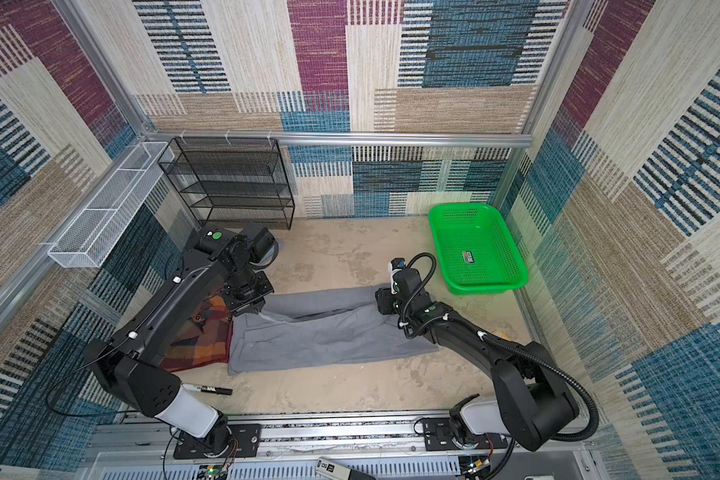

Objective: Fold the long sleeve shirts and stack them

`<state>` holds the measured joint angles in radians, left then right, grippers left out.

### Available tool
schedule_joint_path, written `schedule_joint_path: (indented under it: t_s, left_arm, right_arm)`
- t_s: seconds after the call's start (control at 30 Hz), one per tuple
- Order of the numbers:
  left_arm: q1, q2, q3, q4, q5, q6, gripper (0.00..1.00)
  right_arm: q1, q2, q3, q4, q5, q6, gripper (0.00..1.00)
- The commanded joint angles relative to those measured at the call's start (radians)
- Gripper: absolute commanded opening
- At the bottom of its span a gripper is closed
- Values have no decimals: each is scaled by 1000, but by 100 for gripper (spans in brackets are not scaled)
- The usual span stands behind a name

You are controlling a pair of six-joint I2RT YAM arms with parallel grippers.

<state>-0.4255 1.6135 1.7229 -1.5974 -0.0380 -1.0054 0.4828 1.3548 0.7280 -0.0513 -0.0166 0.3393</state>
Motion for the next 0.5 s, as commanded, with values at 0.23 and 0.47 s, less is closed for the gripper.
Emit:
schedule_joint_path:
  t_s: [0.23,0.47]
  left_arm:
    - [70,76,-29,-8,89,87,0]
    - [136,127,-25,1,109,117,0]
  right_arm:
    - [-1,-54,-23,51,-40,13,48]
    - [-1,-116,-68,54,-97,12,47]
